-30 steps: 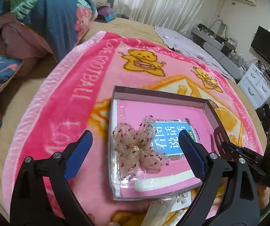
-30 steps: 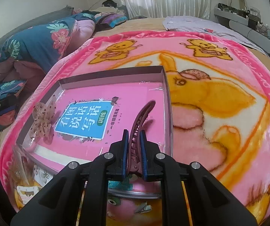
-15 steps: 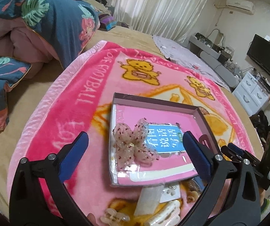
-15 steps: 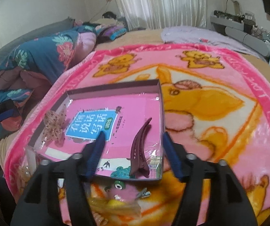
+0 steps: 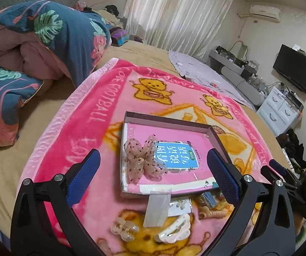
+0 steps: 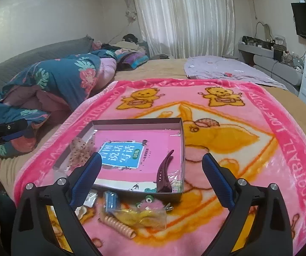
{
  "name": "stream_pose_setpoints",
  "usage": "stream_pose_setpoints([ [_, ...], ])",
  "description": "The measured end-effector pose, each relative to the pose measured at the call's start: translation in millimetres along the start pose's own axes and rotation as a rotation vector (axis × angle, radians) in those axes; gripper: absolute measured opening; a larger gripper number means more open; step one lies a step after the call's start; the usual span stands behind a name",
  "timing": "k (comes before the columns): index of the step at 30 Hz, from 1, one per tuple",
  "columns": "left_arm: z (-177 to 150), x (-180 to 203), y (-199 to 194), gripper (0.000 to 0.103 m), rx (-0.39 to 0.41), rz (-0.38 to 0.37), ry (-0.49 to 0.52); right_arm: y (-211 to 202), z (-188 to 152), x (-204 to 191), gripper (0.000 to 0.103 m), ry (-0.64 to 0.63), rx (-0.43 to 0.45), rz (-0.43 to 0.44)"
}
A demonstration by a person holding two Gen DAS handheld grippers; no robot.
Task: Organize jewelry
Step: 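Withdraw both tools from the box toward the remaining accessories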
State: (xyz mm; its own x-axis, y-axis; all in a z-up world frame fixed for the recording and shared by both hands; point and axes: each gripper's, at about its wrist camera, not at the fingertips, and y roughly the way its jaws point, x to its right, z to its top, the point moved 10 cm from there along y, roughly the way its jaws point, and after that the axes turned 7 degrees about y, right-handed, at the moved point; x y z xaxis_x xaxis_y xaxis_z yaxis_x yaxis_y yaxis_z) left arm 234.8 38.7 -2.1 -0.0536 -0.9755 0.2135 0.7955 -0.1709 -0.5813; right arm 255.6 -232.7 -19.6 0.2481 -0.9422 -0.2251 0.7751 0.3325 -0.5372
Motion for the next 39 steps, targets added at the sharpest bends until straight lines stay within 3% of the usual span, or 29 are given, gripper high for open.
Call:
stream_pose_setpoints([
  [20,-20.2,1.9,-44.5,0.094,0.012,0.023,0.019,-52.9,-6.6,-22.6,0.094,-0.030,0.031,0.042],
  [39,-65.1,17.6,-39.2,0.094,-0.073,0.038,0.090,-60.6,-51.4,-28.8,0.094,-0.071,-0.055,0.034],
])
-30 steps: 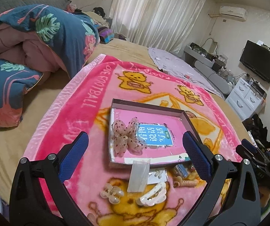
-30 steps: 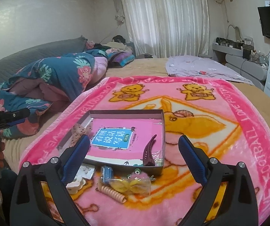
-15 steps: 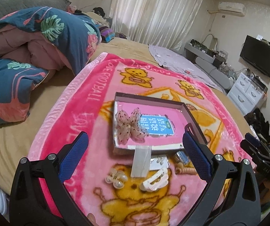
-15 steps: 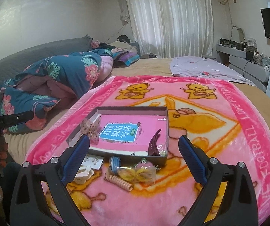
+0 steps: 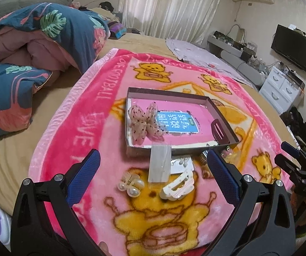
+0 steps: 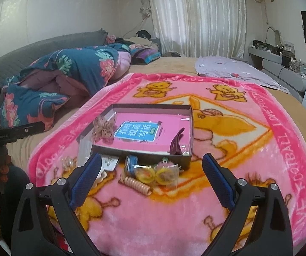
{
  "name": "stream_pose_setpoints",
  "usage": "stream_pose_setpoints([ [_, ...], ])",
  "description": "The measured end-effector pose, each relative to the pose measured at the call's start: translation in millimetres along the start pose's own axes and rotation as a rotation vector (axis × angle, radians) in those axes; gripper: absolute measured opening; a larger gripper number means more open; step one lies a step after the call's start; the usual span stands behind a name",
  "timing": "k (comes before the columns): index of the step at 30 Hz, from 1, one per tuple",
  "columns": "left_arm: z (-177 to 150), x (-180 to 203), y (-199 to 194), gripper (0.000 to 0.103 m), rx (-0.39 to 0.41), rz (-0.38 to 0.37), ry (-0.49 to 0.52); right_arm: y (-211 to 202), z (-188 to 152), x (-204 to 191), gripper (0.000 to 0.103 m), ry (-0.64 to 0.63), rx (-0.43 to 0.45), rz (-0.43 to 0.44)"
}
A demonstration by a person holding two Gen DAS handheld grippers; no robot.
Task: Organize jewelry
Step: 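Withdraw both tools from the box toward the remaining accessories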
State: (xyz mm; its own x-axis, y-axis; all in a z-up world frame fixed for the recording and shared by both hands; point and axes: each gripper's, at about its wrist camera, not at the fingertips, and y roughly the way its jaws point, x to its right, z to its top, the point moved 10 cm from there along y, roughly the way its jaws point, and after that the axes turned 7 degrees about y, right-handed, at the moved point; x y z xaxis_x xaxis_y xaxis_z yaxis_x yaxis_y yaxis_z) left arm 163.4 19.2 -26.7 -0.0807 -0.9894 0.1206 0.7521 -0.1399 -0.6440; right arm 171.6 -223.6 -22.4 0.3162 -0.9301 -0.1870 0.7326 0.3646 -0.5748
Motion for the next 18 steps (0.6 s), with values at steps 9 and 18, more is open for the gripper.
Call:
stream_pose_setpoints([
  [9,-13.8,4.0,6.5,0.094,-0.031,-0.007,0.005,13.4,-29.0,-14.2,0.095,-0.033,-0.073,0.022],
  [18,-32.0,9.8,28.0,0.094,-0.093,-0.005,0.030,29.0,-43.9,-18.5,0.095,-0.042,-0.119,0.028],
])
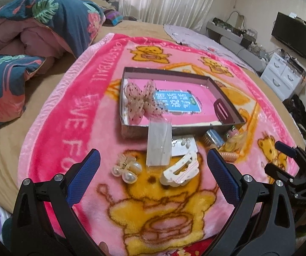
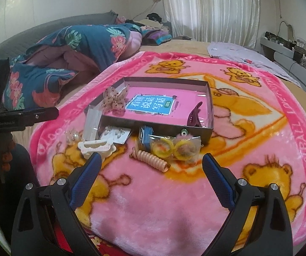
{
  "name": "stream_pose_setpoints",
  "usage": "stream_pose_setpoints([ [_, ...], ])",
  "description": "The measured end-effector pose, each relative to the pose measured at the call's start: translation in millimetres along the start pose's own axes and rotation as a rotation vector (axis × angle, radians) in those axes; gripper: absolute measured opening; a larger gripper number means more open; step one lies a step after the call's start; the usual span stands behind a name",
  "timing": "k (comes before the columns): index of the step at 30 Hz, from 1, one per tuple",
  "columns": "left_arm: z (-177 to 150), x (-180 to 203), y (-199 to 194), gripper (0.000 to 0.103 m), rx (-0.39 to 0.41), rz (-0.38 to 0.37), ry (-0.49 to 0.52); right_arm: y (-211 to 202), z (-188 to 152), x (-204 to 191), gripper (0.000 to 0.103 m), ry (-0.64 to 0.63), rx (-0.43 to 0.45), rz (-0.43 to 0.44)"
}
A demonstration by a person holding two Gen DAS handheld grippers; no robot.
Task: Organize jewelry
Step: 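Withdraw both tools from the box toward the remaining accessories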
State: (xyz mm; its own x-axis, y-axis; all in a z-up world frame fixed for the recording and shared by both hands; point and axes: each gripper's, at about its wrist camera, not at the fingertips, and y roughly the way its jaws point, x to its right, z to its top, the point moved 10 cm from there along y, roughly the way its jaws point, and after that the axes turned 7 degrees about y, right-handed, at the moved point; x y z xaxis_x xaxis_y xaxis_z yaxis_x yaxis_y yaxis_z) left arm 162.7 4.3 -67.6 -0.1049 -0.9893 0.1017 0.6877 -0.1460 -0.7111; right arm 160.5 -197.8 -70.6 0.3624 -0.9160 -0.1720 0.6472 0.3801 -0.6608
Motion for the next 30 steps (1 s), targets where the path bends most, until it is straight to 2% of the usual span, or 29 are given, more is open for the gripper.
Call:
stream_pose_setpoints([
  [11,-15.6,3.7,37.1,0.094,-0.067,0.010,0.015,17.4,-5.7,27.8,0.095,0.066,-0.015,-0.042],
  [18,-6.2,1.7,55.9,0.094,-0.064,0.038,0.043,41.6,-6.8,43.3,0.098,0.102,-0.034,-0.069],
  [30,4.5,1.4,81.9,0.093,-0.086,0.030,0.042,84.2,-0.5,44.3,0.098,0.168,-0.075,-0.090],
])
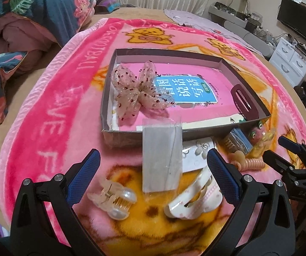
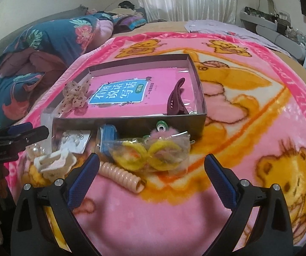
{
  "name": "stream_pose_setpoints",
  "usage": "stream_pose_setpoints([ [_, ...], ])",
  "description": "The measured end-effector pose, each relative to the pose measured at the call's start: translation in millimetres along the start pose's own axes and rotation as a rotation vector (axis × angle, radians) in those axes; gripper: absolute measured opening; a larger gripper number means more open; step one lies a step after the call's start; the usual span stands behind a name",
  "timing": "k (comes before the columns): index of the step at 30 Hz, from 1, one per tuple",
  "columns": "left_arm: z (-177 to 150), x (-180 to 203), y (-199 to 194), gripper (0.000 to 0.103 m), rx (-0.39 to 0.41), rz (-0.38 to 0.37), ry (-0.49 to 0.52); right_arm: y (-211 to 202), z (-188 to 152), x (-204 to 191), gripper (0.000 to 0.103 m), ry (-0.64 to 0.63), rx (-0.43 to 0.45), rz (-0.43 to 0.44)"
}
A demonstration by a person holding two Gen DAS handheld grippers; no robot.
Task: Organize jewelry
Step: 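Withdraw both tools from the box toward the remaining accessories, then grasp the clear plastic packet with the left tool while the right tool grasps the yellow hair-tie bag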
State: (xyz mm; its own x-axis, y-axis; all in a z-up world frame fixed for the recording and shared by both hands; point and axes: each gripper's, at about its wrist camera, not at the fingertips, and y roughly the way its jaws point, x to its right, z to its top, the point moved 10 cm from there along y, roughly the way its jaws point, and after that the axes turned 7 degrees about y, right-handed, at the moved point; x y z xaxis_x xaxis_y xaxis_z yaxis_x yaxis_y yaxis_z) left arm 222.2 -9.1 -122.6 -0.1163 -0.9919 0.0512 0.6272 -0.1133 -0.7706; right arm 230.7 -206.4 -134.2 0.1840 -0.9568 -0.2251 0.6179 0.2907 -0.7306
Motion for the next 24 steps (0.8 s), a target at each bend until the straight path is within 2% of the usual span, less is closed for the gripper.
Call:
stream_pose_setpoints([
  [9,4.8,2.6,6.6,0.091,-0.001,-0.012,-0.002,14.1,4.9,-4.1,0.097,0.048,0.011,0.006],
  [11,5.7,5.4,7.7,0.088,-0.001,-0.018,0.004,13.6,6.3,-2.2,0.088,0.052,0.019,0.005],
  [13,5.9,7.9,11.0,0.085,-0.005,-0.021,0.008,13.6,6.5,-0.9,0.087,0.057,0.017,0.012],
  [19,4.9,14.0,17.9,0.067,-0.019,-0.025,0.017,-2.0,12.1,6.3,0.087,0.069,0.067,0.015],
  [21,4.4,15.3,20.0,0.055,-0.022,-0.021,0.022,-8.1,14.0,10.4,0.087,0.083,0.081,0.019],
  [23,3.1,16.8,22.8,0.050,-0.030,-0.022,0.022,-13.5,15.1,15.1,0.087,0.092,0.093,0.018],
  [24,2.2,17.9,24.0,0.045,-0.033,-0.024,0.027,-16.0,15.2,17.3,0.087,0.096,0.098,0.018],
])
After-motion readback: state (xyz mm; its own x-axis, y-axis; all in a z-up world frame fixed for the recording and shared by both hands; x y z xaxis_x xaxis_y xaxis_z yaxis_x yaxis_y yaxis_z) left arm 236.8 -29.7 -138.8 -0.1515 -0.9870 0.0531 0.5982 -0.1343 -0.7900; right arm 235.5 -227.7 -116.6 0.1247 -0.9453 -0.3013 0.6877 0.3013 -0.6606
